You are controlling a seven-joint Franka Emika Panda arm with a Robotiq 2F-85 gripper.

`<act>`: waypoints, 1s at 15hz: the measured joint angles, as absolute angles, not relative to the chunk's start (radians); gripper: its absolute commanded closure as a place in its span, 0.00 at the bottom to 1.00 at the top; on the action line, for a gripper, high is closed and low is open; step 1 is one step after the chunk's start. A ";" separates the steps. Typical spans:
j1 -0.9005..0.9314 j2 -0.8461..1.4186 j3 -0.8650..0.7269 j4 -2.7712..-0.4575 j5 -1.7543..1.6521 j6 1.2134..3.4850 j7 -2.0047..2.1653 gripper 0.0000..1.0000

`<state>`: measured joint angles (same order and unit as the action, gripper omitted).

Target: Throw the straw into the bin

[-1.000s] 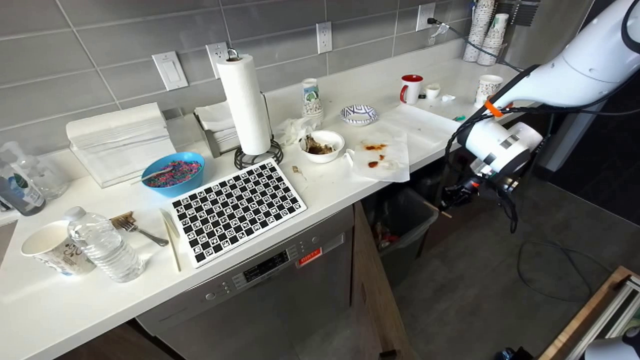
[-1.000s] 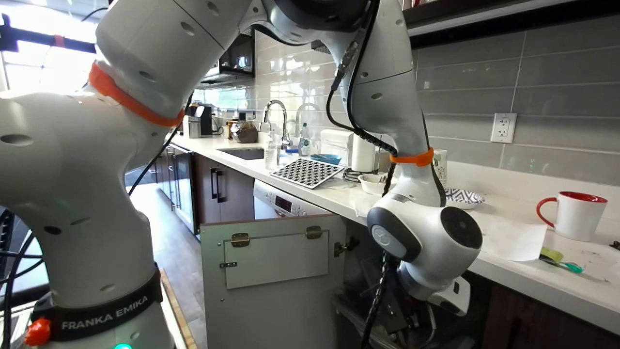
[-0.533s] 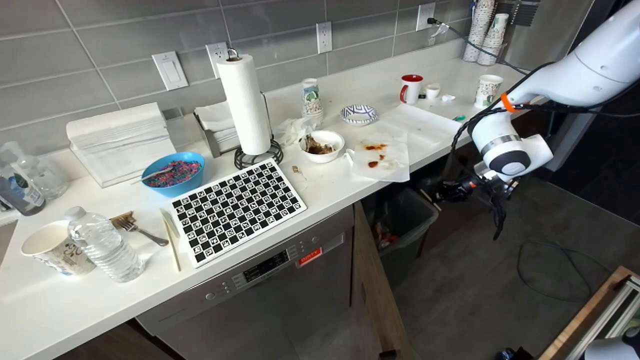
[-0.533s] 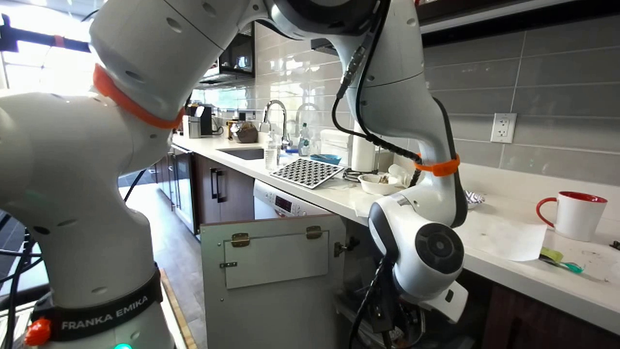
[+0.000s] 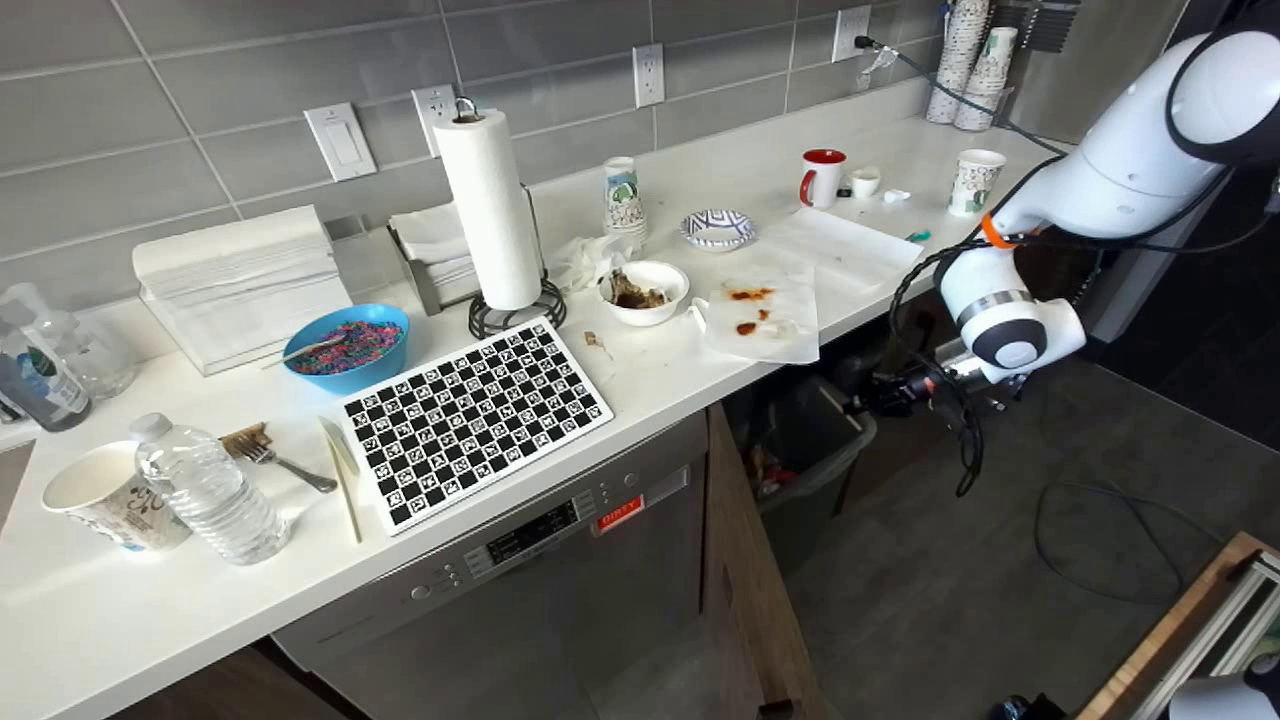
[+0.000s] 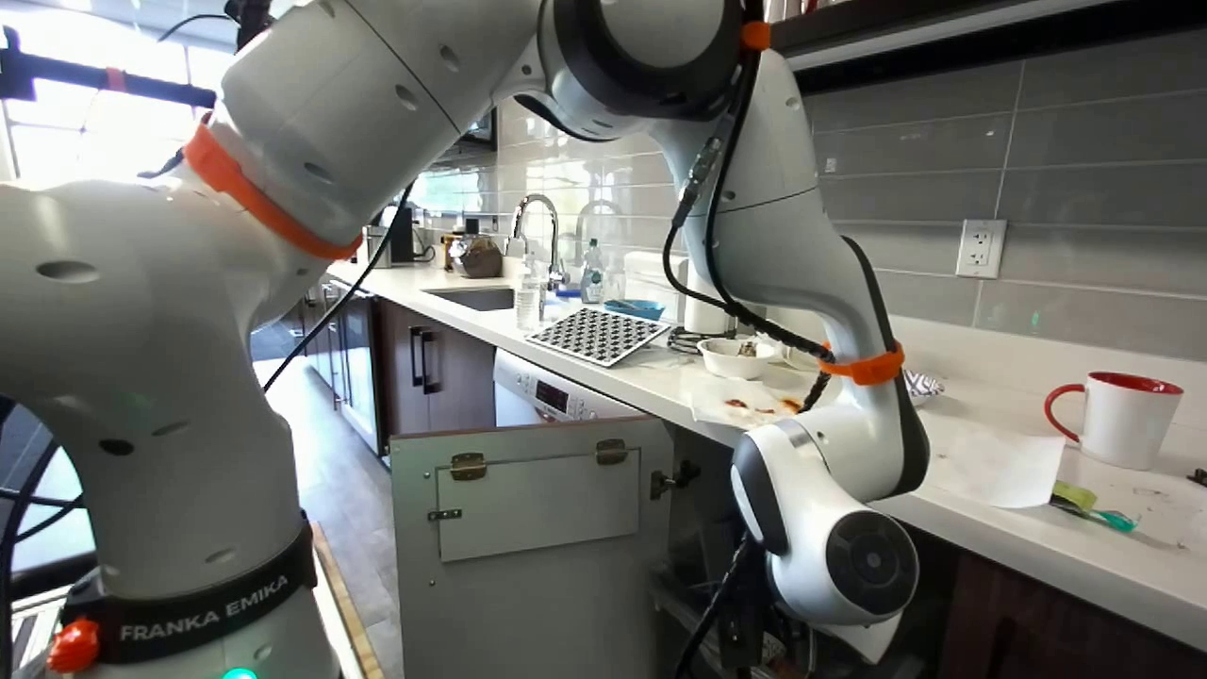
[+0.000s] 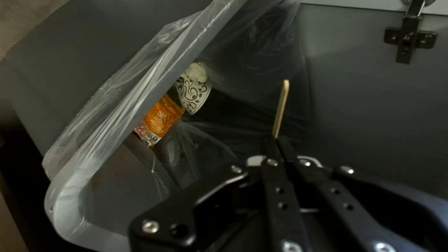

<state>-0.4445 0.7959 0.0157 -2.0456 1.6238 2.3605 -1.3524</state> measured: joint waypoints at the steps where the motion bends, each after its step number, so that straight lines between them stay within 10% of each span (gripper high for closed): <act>1: -0.419 0.812 -0.010 -2.029 1.638 2.334 -1.347 0.99; 15: -0.341 1.025 -0.113 -1.795 1.816 2.157 -1.194 0.98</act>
<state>-0.3409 1.0249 -0.1134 -1.7946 1.8161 2.1573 -1.1939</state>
